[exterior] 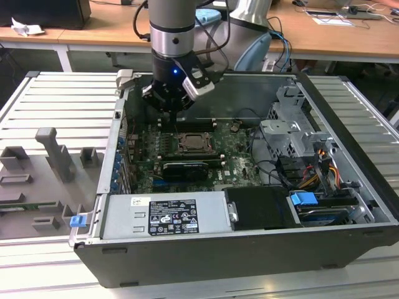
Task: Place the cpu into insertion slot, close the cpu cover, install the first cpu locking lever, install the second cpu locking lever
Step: 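Install the first cpu locking lever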
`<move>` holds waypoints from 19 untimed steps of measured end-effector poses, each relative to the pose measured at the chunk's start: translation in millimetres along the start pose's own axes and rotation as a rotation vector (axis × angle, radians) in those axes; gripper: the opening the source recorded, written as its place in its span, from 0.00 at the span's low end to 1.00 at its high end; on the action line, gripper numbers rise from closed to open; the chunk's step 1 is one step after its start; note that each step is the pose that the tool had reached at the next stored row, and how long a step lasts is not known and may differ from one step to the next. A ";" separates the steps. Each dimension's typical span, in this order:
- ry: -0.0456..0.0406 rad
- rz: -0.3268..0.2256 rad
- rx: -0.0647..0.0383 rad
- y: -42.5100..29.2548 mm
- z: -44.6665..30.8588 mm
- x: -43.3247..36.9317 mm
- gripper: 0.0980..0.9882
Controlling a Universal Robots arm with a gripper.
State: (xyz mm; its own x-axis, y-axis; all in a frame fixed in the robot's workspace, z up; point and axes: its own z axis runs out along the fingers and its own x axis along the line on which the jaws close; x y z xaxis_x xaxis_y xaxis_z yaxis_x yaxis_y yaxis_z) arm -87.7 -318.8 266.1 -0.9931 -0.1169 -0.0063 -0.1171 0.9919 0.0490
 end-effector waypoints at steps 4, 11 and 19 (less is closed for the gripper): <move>0.0001 0.000 0.000 2.2 1.1 9.2 0.01; -0.0003 0.000 -0.004 13.8 4.3 12.1 0.01; -0.0005 0.002 -0.004 21.9 6.0 5.9 0.01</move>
State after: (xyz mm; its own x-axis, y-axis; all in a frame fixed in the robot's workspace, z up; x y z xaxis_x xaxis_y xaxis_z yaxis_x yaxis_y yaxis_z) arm -96.1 -297.4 261.2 -0.9934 -0.1149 -0.0067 -0.1151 0.9919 0.0532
